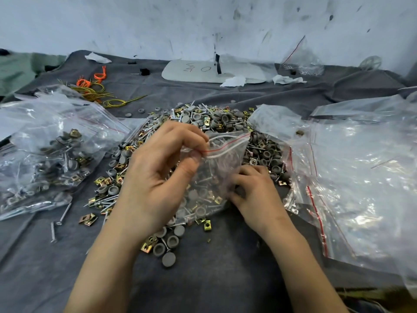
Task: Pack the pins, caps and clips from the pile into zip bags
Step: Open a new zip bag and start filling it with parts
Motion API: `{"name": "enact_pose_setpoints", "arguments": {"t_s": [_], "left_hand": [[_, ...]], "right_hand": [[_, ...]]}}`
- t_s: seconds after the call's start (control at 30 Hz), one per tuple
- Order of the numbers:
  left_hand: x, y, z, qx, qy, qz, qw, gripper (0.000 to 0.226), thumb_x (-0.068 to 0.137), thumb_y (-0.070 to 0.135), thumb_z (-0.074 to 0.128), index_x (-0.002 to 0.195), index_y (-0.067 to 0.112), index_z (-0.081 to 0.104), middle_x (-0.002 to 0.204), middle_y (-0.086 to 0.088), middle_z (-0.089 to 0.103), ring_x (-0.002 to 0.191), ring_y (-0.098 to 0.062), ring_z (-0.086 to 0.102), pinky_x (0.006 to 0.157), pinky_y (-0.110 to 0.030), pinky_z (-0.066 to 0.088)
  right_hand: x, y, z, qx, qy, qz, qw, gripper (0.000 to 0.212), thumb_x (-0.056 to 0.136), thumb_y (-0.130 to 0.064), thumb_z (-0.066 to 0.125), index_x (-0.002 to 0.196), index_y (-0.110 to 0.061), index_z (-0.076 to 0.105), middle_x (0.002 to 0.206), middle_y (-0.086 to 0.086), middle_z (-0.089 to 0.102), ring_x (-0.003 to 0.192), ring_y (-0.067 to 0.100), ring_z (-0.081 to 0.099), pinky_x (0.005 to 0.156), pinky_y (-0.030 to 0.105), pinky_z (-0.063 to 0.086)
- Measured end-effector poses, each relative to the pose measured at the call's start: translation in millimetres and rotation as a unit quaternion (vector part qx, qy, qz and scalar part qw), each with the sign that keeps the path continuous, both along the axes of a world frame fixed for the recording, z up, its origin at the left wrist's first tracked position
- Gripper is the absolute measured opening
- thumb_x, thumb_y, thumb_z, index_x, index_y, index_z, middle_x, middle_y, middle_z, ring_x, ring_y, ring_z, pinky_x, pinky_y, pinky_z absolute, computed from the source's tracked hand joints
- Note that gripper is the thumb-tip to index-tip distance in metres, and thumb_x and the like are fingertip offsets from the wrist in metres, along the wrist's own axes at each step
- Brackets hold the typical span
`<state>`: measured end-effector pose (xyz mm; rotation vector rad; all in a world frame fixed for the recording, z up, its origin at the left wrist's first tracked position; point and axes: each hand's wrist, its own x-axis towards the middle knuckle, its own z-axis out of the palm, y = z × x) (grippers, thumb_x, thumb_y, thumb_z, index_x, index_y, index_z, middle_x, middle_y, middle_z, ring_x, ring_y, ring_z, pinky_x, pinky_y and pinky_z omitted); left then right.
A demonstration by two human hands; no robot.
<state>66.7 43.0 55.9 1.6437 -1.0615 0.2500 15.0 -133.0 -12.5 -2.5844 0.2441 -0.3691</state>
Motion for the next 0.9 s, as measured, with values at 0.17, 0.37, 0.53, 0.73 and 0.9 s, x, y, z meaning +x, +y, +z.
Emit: {"name": "enact_pose_setpoints", "arguments": {"t_s": [0.17, 0.37, 0.53, 0.73, 0.9], "left_hand": [[-2.0, -0.7, 1.6, -0.005, -0.005, -0.004, 1.0, 0.012, 0.088, 0.019, 0.047, 0.089, 0.025, 0.057, 0.105, -0.002, 0.062, 0.103, -0.018, 0.061, 0.081, -0.041, 0.051], [-9.6, -8.7, 2.3, 0.004, -0.013, -0.049, 0.999, 0.013, 0.088, 0.014, 0.047, 0.086, 0.013, 0.06, 0.107, -0.005, 0.061, 0.105, -0.017, 0.06, 0.087, -0.03, 0.045], [-14.2, -13.9, 1.9, 0.016, -0.018, -0.059, 0.998, 0.015, 0.089, 0.013, 0.047, 0.089, 0.01, 0.061, 0.107, -0.006, 0.061, 0.103, -0.02, 0.06, 0.084, -0.034, 0.047], [-14.3, -15.5, 0.8, 0.011, -0.022, -0.057, 0.998, 0.015, 0.091, 0.015, 0.047, 0.088, 0.011, 0.061, 0.107, -0.007, 0.061, 0.103, -0.02, 0.06, 0.083, -0.032, 0.046], [-10.4, -12.3, 0.7, -0.002, -0.006, -0.051, 0.999, 0.014, 0.09, 0.016, 0.046, 0.091, 0.019, 0.06, 0.108, -0.006, 0.061, 0.105, -0.019, 0.06, 0.086, -0.032, 0.046]], "right_hand": [[-1.8, 1.9, 12.5, 0.092, -0.083, -0.022, 0.992, 0.008, 0.085, -0.016, 0.07, 0.093, -0.019, 0.072, 0.091, -0.014, 0.058, 0.106, 0.019, 0.052, 0.094, 0.039, 0.045], [-27.5, -2.7, 57.6, 0.243, -0.36, -0.062, 0.899, 0.028, 0.084, -0.012, 0.07, 0.099, -0.035, 0.064, 0.09, -0.014, 0.069, 0.085, 0.001, 0.065, 0.069, 0.01, 0.048], [-44.9, 5.5, 79.9, 0.133, -0.394, 0.034, 0.909, 0.022, 0.087, -0.019, 0.068, 0.103, -0.034, 0.063, 0.097, -0.016, 0.068, 0.097, 0.019, 0.064, 0.081, 0.026, 0.047], [-41.9, 2.7, 77.1, 0.125, -0.36, 0.036, 0.924, 0.018, 0.09, -0.017, 0.062, 0.106, -0.024, 0.066, 0.107, -0.005, 0.066, 0.108, 0.014, 0.06, 0.09, 0.026, 0.046], [-26.0, -15.7, 52.9, 0.214, -0.327, -0.065, 0.918, 0.041, 0.088, 0.004, 0.056, 0.087, -0.035, 0.066, 0.087, -0.014, 0.069, 0.079, -0.005, 0.062, 0.066, 0.004, 0.042]]}}
